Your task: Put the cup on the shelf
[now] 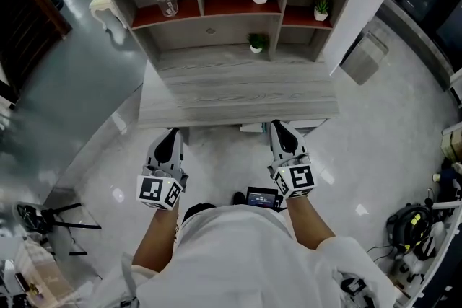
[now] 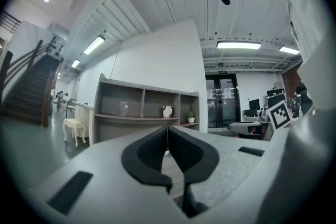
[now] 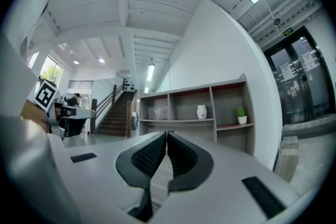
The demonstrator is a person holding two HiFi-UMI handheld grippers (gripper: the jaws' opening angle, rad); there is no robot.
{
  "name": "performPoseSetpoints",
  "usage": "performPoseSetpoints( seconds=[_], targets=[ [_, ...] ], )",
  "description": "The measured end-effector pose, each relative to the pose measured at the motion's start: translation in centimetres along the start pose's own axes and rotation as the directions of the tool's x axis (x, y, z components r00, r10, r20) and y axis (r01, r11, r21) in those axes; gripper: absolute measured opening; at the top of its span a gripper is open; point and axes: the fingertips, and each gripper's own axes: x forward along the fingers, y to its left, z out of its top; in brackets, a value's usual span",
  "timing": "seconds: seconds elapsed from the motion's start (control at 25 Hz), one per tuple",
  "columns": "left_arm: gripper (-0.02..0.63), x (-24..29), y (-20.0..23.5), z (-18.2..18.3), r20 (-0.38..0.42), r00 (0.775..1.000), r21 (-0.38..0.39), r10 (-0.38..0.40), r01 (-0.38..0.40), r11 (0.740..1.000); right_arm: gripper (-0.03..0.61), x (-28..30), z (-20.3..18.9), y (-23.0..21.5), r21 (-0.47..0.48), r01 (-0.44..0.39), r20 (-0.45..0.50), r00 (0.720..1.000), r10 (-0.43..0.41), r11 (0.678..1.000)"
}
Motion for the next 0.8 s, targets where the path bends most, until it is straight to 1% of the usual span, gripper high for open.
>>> performPoseSetpoints(
  seconds=[0.12, 0.28, 0.52, 0.64, 0.8],
  targets=[
    [0.011, -1.1, 1.0, 0.2, 0.015, 1.000, -0.009, 0.007, -0.007, 1.000, 0.035, -0.1, 0.2, 1.2, -0.017, 0.024, 0.004, 1.000, -0.024, 1.000],
    [0.011, -3.0, 2.3, 0.3, 0.027, 1.000, -0.024, 0.003, -0.003, 1.000, 0.035, -0.3, 0.7, 3.8, -0.027, 0.031, -0.001, 1.000, -0.031, 0.999],
    [0.011, -7.3, 4.7, 0.3, 0.025, 1.000, -0.024, -0.010, 0.010, 1.000, 0.035, -1.4, 1.6, 8.6, -0.042, 0.045, -0.002, 0.999, -0.045, 0.998],
    [0.011, -10.2, 6.4, 0.0, 0.022, 1.000, -0.037, 0.001, 0.000, 0.999, 0.035, -1.9, 1.8, 11.6, -0.033, 0.047, 0.000, 0.999, -0.048, 0.998],
    [0.011, -13.4, 8.0, -0.3, 0.026, 1.000, -0.052, 0.012, -0.011, 0.999, 0.035, -3.1, 1.9, 15.3, -0.045, 0.050, 0.000, 0.999, -0.050, 0.998]
  ],
)
